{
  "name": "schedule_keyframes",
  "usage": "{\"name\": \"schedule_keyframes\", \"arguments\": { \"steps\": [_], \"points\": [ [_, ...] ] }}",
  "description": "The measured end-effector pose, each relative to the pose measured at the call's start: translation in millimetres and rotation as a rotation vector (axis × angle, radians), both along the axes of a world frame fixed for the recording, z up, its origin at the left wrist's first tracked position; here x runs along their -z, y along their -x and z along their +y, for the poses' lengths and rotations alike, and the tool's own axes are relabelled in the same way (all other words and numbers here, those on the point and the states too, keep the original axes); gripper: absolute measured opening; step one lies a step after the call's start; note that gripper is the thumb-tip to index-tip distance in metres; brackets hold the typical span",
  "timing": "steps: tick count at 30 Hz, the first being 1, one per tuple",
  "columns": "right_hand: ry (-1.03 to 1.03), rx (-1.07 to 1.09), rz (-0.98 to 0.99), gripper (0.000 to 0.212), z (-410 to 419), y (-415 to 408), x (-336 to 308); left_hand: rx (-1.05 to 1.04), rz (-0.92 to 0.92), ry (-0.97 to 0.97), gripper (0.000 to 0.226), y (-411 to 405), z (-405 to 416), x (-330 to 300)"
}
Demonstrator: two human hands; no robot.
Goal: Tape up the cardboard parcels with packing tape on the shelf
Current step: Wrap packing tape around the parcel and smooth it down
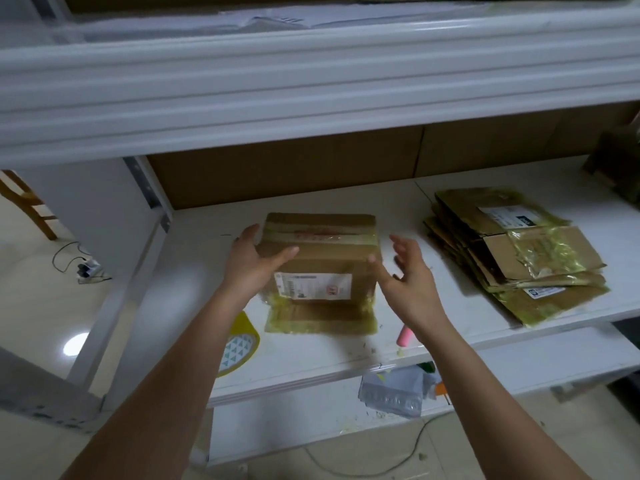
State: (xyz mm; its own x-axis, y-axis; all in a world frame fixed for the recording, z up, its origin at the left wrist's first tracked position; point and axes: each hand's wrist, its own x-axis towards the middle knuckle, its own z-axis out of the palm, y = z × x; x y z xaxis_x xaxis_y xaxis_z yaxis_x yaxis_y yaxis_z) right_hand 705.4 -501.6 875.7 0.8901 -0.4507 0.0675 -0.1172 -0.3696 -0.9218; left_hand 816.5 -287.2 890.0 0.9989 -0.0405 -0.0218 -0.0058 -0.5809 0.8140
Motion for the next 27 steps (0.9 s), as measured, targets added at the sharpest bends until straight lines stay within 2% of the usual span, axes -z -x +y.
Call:
{"name": "schedule_keyframes", "arguments": {
  "steps": [2,4,6,8,10,11,12,15,17,19,21,23,27],
  "points": [
    [0.086,0.055,-0.039,0.045,4,-1,6,0.020,0.035,0.080,0.081,10,-3,-1],
    [0.077,0.083,-0.091,0.033,12,0,6,0.052,0.068,0.142,0.066,18,-6,-1],
    [0.075,0.056,-0.109,0.031,15,1,7,0.043,0.027,0.212,0.043,21,-6,0],
    [0.049,0.025,-0.074,0.046,12,1,6,-0.020,-0.080,0.250,0.020,26,-5,0],
    [0.072,-0.002,-0.037,0.064,8,0,5,-0.032,-0.184,0.147,0.019,30,-3,6],
    [0.093,-0.015,-0.044,0.066,8,-1,6,-0.023,-0.214,0.088,0.008,30,-1,9],
    [0.109,-0.035,-0.072,0.063,9,-2,6,-0.014,-0.235,0.062,0.009,31,0,10],
    [0.159,-0.171,-0.157,0.045,20,-1,10,0.153,-0.218,0.062,0.055,24,1,14],
    [0.183,-0.246,-0.184,0.049,22,-1,20,0.312,-0.185,0.005,0.065,25,-6,15],
    [0.143,-0.218,-0.235,0.044,20,-3,25,0.390,-0.180,0.007,0.059,29,-13,19],
    [0.084,-0.176,-0.261,0.033,14,-5,26,0.351,-0.215,0.092,0.042,32,-18,23],
    [0.113,-0.213,-0.279,0.033,4,-3,24,0.314,-0.265,0.147,0.026,34,-20,25],
    [0.065,-0.329,-0.277,0.035,-8,2,24,0.328,-0.267,0.197,0.021,45,-21,24]
  ]
}}
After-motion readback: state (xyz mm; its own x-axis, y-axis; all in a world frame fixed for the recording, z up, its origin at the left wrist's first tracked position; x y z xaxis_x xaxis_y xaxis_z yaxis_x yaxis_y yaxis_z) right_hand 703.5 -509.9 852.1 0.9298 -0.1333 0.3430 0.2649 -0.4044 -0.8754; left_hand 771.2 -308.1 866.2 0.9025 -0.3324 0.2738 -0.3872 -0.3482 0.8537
